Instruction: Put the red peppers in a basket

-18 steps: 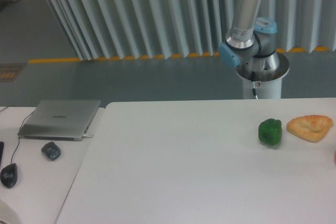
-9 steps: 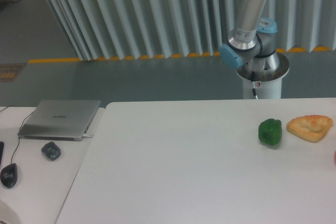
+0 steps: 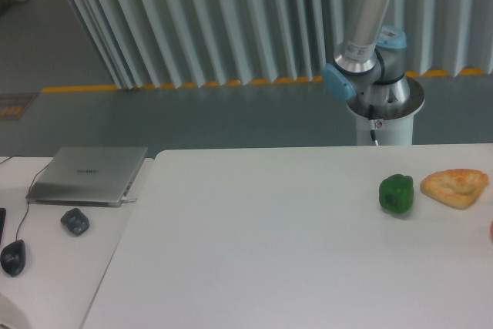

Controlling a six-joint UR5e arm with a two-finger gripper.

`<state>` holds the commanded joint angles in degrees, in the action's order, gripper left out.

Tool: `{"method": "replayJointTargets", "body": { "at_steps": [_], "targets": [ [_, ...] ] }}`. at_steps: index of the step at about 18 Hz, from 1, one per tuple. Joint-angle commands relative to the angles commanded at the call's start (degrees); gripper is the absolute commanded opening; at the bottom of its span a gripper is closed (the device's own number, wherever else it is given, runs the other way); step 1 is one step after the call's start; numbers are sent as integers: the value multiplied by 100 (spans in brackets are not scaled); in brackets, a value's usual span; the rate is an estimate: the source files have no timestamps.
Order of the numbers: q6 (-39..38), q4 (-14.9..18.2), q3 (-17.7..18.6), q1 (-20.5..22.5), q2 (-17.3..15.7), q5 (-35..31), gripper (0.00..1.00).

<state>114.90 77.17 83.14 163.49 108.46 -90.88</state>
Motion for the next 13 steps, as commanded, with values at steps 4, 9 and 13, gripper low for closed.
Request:
{"method": "replayJointTargets", "body": {
  "at_steps": [4, 9, 13],
  "targets": [
    [-448, 9, 26, -220, -9, 114, 100],
    [-1126, 0, 290, -774, -184, 281, 100],
    [-1321, 53, 544, -985, -430, 307, 100]
  ]
}}
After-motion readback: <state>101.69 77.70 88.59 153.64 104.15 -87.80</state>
